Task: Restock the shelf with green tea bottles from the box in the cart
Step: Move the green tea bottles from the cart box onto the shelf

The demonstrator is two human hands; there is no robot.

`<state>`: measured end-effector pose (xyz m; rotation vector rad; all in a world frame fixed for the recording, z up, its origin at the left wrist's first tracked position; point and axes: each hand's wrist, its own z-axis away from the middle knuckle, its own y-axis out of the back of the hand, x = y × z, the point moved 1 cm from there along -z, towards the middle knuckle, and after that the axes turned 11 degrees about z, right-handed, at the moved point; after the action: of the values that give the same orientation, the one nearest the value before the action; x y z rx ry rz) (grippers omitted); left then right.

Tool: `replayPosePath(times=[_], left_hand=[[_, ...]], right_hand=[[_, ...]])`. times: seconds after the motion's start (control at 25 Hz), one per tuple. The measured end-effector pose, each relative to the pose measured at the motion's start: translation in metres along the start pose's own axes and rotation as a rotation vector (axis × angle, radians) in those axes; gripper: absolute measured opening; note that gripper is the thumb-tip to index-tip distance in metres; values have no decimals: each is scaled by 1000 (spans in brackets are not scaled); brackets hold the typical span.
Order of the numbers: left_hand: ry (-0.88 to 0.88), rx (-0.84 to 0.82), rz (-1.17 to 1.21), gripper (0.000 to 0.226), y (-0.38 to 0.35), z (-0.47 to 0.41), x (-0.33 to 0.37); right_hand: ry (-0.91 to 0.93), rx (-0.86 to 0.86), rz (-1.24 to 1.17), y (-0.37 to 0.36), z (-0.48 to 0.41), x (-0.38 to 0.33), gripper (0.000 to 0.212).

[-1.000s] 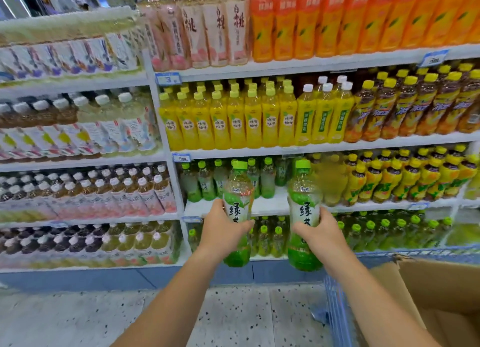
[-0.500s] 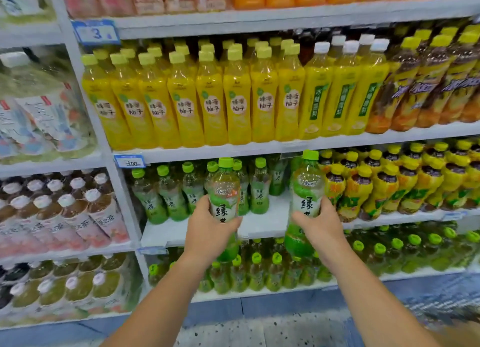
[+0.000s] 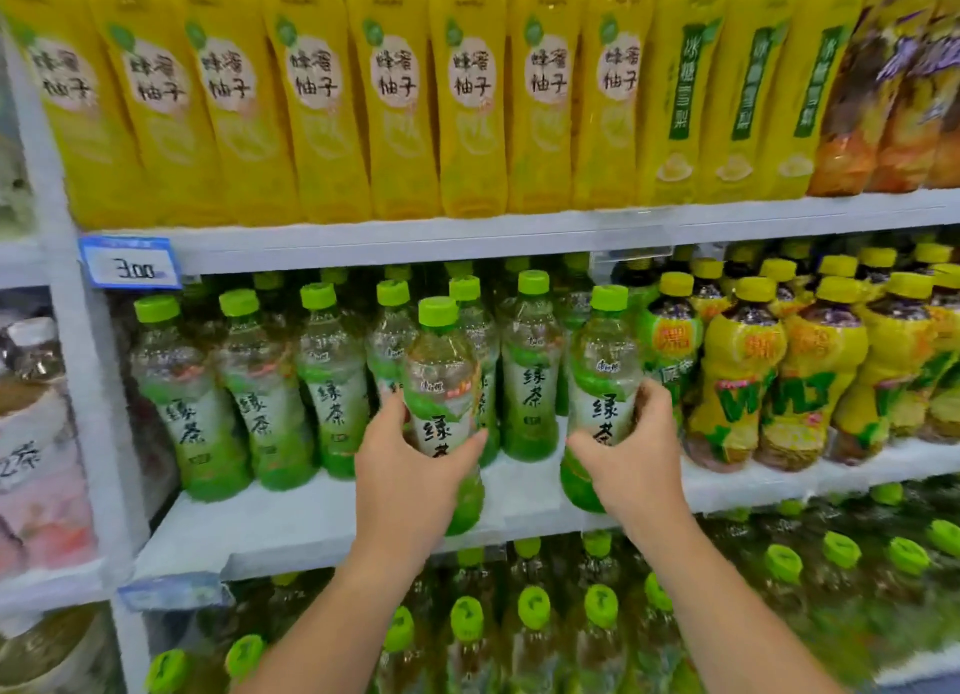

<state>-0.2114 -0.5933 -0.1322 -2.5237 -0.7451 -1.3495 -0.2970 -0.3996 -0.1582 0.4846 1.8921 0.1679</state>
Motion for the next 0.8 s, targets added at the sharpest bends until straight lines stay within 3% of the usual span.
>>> replayPosePath(times=[0.16,0.28,0.4,0.6,0.8], left_hand=[[-36,27,7,67,-4,-1,-24],[-33,12,62,53,-8,3,-47],[36,-7,117,37,-7,8,-65],[21,7,109,40,-6,8,-77],[4,21,125,36,-6,7,-84]], right_hand=[[122,79,20,-9,3,22,55],[194,166,107,-13,9,32,44],[197,177,246,-14,14,42,57],[87,223,134,-18,9,48,50],[159,227,262,-12,11,60,59]])
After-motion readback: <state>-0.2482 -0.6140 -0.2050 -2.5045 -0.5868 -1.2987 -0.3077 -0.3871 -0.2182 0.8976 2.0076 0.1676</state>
